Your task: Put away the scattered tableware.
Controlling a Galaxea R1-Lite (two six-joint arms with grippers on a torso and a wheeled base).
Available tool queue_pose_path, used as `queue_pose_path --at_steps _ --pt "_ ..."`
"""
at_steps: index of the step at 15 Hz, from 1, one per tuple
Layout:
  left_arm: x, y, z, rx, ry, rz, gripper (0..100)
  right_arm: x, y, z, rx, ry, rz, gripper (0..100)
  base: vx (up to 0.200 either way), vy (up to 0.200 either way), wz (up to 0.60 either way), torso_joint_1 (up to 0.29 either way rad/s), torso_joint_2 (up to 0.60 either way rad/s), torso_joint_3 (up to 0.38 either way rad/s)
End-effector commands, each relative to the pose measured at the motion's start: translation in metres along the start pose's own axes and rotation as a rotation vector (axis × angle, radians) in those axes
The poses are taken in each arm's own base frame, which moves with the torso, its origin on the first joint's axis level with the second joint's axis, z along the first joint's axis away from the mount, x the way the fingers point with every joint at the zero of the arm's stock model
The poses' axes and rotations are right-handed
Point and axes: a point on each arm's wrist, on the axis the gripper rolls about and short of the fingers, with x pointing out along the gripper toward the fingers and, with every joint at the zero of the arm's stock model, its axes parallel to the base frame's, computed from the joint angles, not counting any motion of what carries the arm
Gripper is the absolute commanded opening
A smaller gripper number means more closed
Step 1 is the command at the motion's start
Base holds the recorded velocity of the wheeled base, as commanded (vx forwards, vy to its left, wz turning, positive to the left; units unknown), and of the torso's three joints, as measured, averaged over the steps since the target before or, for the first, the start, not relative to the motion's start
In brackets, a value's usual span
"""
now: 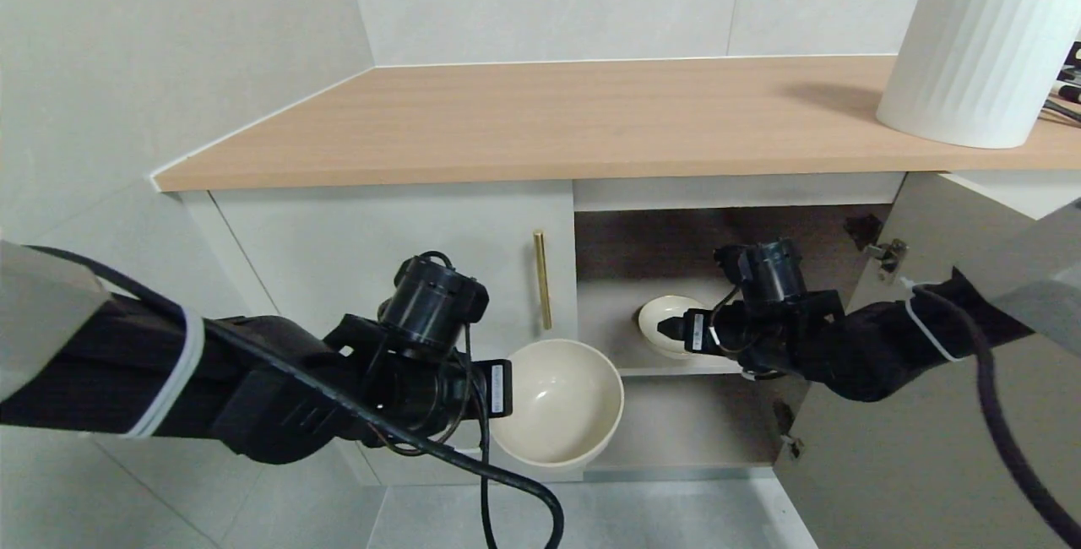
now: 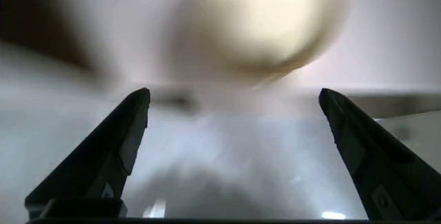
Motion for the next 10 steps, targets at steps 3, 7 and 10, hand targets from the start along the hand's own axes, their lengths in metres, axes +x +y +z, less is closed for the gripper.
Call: queue_pose_path --at_steps 3,7,10 --pt "0.025 -0.007 -0.015 0.04 0.069 0.025 0 -0.068 0.04 0.0 -0.079 -0.014 0.187 100 0.0 0.0 0.0 0.0 0.0 0.0" --pt "0.028 -0.007 -0.018 0.057 0.084 0.032 0 -0.084 0.056 -0.027 -0.226 0.07 0.256 100 0.0 0.0 0.0 0.0 0.0 0.0" --pt "0.018 -0.011 -0.015 0.064 0.061 0.011 0 -0.07 0.059 -0.044 -0.264 0.164 0.223 100 0.0 0.0 0.0 0.0 0.0 0.0"
